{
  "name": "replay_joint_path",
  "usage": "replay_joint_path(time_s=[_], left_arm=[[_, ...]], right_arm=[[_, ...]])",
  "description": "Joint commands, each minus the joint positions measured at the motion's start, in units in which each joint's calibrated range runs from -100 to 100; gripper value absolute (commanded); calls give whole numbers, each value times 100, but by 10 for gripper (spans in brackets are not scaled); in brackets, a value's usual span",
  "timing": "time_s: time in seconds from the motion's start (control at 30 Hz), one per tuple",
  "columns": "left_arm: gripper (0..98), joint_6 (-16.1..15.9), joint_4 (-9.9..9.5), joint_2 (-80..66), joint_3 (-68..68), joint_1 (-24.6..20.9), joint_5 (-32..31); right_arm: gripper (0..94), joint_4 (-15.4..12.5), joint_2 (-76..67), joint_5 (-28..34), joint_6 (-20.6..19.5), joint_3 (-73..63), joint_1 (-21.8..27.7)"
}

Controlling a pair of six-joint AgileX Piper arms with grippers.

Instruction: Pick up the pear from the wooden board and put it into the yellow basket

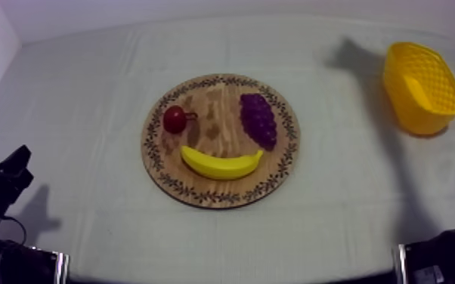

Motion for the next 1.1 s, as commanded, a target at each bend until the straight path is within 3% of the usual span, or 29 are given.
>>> replay_joint_path(time_s=[0.0,0.27,0.57,1.07], left_arm=[[1,-1,-2,0,2,1,1],[1,0,-2,0,2,1,1],[1,3,-2,0,2,1,1],[1,2,-2,0,2,1,1]], right_arm=[[413,14,72,88,-115,105,540],[416,-124,570,215,90,898,995],[422,-487,826,250,474,1825,1157],[426,-533,955,197,588,2724,1155]])
